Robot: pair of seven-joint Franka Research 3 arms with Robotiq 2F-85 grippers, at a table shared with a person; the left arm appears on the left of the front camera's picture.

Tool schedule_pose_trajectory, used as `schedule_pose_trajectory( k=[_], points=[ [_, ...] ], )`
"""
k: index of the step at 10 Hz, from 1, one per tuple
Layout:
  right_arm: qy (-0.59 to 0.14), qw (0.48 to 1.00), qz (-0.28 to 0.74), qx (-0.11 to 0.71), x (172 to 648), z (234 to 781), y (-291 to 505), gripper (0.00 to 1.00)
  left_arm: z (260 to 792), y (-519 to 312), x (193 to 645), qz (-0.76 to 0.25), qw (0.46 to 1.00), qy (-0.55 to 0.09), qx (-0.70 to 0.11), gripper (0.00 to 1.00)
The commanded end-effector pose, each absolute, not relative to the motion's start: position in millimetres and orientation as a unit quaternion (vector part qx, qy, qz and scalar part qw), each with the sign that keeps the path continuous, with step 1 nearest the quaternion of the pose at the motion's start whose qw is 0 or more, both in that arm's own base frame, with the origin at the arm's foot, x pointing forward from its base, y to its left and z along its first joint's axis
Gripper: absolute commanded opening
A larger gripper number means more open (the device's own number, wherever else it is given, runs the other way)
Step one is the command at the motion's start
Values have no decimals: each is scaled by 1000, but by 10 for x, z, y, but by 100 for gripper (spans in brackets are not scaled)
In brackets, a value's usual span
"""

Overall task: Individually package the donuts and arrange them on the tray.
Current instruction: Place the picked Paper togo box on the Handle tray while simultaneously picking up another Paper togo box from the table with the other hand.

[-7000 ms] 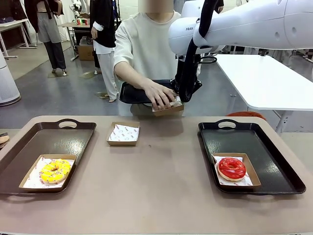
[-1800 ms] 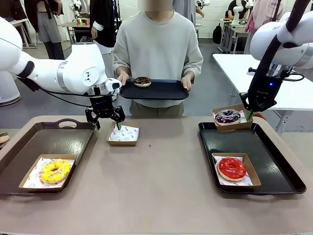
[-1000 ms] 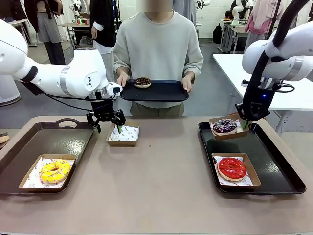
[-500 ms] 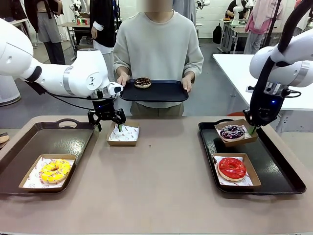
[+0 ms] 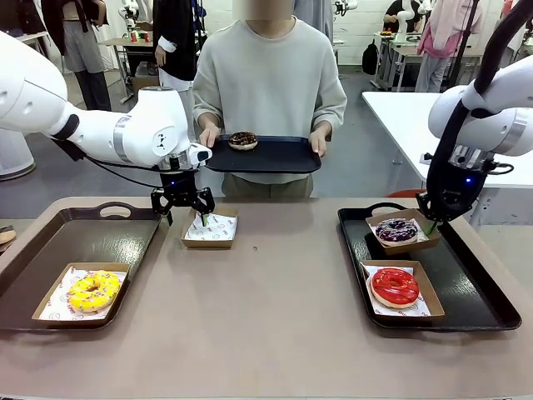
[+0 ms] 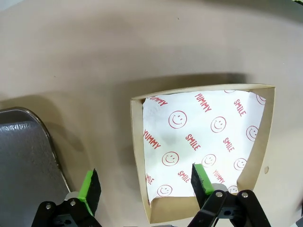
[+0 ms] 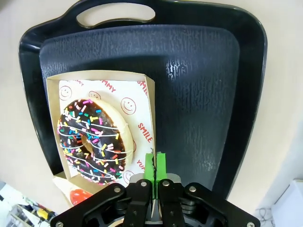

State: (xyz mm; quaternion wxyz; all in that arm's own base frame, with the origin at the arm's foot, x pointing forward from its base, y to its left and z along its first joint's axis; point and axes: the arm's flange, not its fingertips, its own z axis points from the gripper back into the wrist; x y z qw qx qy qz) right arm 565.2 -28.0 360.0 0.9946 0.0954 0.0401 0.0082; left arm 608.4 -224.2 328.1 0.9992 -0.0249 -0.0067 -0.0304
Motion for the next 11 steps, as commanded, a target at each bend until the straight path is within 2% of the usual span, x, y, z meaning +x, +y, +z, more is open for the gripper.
schedule_pose_trajectory(
  k=[1,7,8,9,10,11],
  points=[
    [32,993,5,117,5730,3589,-314,1,3265,-2302,6160,-14,1000,-6,3,100],
    [41,993,-13,106,5757,3542,-277,1,3202,-2301,6180,-6,1000,-1,4,100],
    [46,993,-9,105,5750,3535,-276,39,3214,-2297,6181,-4,1000,-3,-5,41],
    [46,993,-10,106,5751,3537,-271,61,3244,-2295,6181,-3,1000,-3,-8,40],
    [47,993,-11,106,5751,3536,-268,99,3271,-2290,6177,-3,1000,-5,-9,0],
    [48,993,-11,106,5751,3534,-265,100,3290,-2282,6176,-2,1000,-6,-10,38]
  ],
)
